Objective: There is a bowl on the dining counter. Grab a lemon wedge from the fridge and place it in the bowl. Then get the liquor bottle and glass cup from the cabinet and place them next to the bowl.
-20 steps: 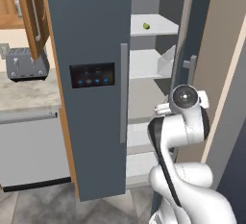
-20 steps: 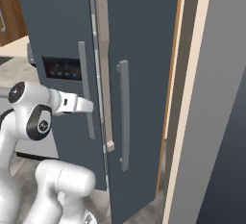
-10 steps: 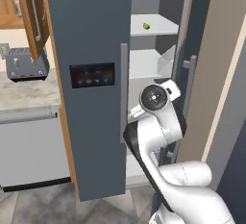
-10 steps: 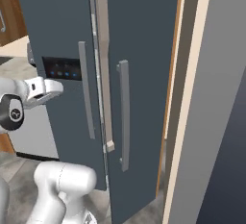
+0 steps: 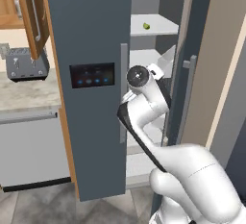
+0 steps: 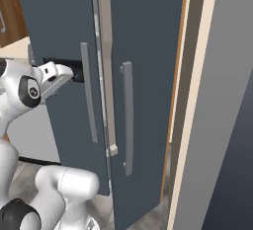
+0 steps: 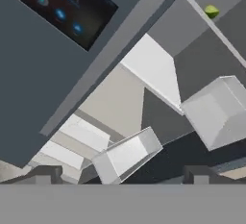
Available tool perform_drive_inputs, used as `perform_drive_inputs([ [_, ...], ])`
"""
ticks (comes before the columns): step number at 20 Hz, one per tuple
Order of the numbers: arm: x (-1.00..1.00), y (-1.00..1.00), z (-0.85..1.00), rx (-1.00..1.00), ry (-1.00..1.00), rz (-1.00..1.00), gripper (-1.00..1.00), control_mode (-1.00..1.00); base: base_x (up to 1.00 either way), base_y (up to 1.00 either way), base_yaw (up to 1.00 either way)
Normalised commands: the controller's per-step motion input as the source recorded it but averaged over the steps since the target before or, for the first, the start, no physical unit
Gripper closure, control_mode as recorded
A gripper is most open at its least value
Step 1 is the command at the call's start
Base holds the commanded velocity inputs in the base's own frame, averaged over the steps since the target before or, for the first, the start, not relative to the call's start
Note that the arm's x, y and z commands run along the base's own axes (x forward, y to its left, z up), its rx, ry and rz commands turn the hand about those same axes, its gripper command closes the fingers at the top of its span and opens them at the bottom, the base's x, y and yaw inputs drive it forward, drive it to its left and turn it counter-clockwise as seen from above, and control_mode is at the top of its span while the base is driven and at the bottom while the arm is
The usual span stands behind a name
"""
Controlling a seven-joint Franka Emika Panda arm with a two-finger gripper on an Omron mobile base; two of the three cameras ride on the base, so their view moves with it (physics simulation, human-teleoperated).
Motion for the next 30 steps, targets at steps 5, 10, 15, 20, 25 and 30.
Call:
perform_drive_inputs([
  [5, 0.91, -0.24, 0.00, -0.04, 0.14, 0.04, -1.00, -1.00, 0.00, 0.00, 0.00],
  [10, 0.70, -0.51, -0.01, 0.00, 0.18, 0.02, -1.00, -1.00, 0.00, 0.00, 0.00],
  [15, 0.39, -0.67, 0.00, 0.00, 0.14, 0.00, -1.00, -1.00, 0.00, 0.00, 0.00],
  [20, -0.02, -0.68, 0.00, 0.00, 0.06, 0.00, -1.00, -1.00, 0.00, 0.00, 0.00],
  [25, -0.19, -0.66, 0.00, 0.00, 0.02, 0.00, -1.00, -1.00, 0.00, 0.00, 0.00],
  [30, -0.14, -0.77, 0.00, 0.00, 0.05, -0.01, -1.00, -1.00, 0.00, 0.00, 0.00],
])
